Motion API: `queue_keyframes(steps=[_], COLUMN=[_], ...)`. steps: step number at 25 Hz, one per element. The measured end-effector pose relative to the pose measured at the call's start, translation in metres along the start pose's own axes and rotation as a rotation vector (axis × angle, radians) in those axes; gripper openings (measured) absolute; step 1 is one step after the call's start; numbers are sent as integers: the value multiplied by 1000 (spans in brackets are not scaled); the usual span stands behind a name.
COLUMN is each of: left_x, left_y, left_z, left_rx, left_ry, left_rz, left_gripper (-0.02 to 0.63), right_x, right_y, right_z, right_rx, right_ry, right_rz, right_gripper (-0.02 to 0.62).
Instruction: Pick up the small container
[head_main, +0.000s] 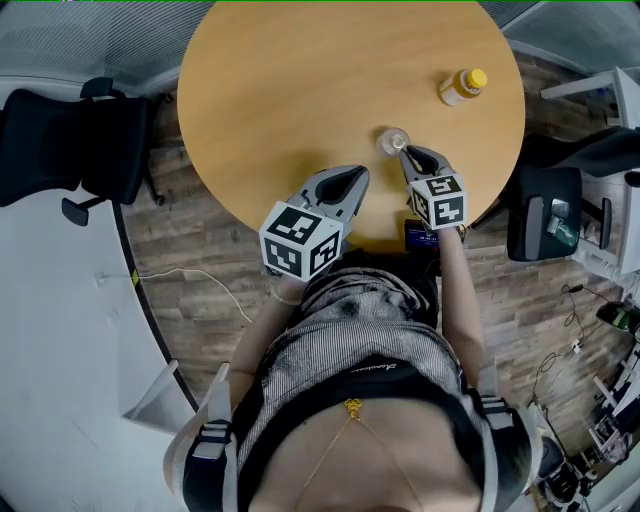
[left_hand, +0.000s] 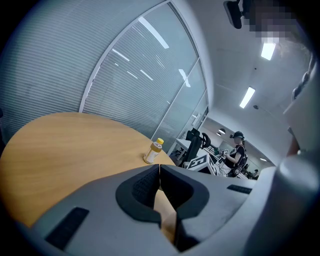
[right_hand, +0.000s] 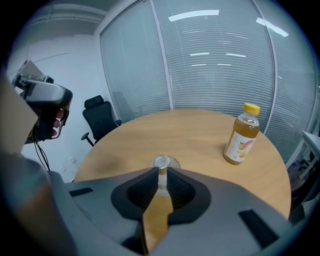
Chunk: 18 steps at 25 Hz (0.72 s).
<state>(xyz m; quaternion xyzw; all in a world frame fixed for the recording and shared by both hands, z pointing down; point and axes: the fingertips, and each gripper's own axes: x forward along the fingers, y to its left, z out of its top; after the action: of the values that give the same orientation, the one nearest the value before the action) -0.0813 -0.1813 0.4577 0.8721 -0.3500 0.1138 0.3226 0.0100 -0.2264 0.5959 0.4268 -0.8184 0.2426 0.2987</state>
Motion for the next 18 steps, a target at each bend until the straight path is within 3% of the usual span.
queue_keyframes(steps=[3,8,13,18], left_x=[0,0,-1,-1], left_y=[1,2,5,9], left_z=[0,-1,-4,-3], left_rx=[-2,-5,-8,-14], left_ry=[1,5,16,24], left_rz=[2,4,6,10], left_gripper=[23,21,21,21], right_x=[2,7,17,30], right_y=[0,-1,-1,0], right_z=[-2,-6,-10,-16], right_rx=[5,-8,-21,-33], right_ry=[6,30,53,83], right_rz=[4,2,-10,-18], right_gripper=[135,180,275,308])
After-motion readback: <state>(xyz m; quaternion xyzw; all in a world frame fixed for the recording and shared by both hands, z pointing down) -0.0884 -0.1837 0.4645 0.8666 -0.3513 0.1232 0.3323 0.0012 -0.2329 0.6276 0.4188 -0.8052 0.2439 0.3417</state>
